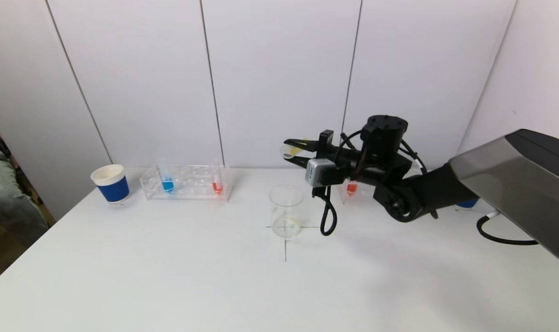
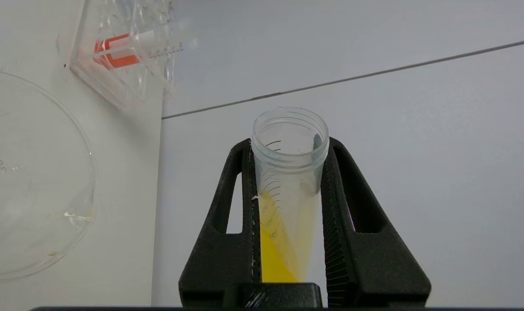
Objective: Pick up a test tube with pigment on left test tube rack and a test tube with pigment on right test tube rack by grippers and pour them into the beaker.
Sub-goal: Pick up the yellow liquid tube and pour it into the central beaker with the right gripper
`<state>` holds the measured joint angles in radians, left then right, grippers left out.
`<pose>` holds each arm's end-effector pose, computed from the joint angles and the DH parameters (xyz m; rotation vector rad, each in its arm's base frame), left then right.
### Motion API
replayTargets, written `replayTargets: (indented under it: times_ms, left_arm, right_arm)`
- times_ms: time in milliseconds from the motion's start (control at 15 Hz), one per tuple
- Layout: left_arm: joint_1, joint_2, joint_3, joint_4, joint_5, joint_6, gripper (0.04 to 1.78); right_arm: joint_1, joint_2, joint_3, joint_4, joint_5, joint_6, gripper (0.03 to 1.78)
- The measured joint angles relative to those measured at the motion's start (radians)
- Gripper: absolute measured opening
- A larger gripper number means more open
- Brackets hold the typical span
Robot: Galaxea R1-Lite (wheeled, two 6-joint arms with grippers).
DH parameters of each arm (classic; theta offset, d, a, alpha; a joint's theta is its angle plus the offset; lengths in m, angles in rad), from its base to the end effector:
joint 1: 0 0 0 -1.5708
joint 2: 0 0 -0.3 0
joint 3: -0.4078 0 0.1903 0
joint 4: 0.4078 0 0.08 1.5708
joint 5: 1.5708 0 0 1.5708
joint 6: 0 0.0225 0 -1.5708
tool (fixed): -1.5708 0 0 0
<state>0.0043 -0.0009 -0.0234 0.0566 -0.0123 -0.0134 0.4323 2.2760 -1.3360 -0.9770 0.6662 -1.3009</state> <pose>-0.0247 -0.0004 0.0761 -0.0137 0.0324 -0.0078 0.4083 0.2037 0.1355 -1.1644 -0.7432 0.9085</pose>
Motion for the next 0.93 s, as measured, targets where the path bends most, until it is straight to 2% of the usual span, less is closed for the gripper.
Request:
replayTargets:
  times_ms: [533, 933]
  left_arm:
    - [0.0, 0.0, 0.0, 0.0, 0.0, 0.0, 1.76]
    - [0.0, 0.0, 0.0, 0.0, 0.0, 0.0, 1.76]
  right_arm:
    - [-0.009, 0.007, 0.038, 0.015, -0.001, -0.106, 0.46]
    - [-0.008, 0.009, 0.07, 0.015, -0.003, -0.158, 0.46]
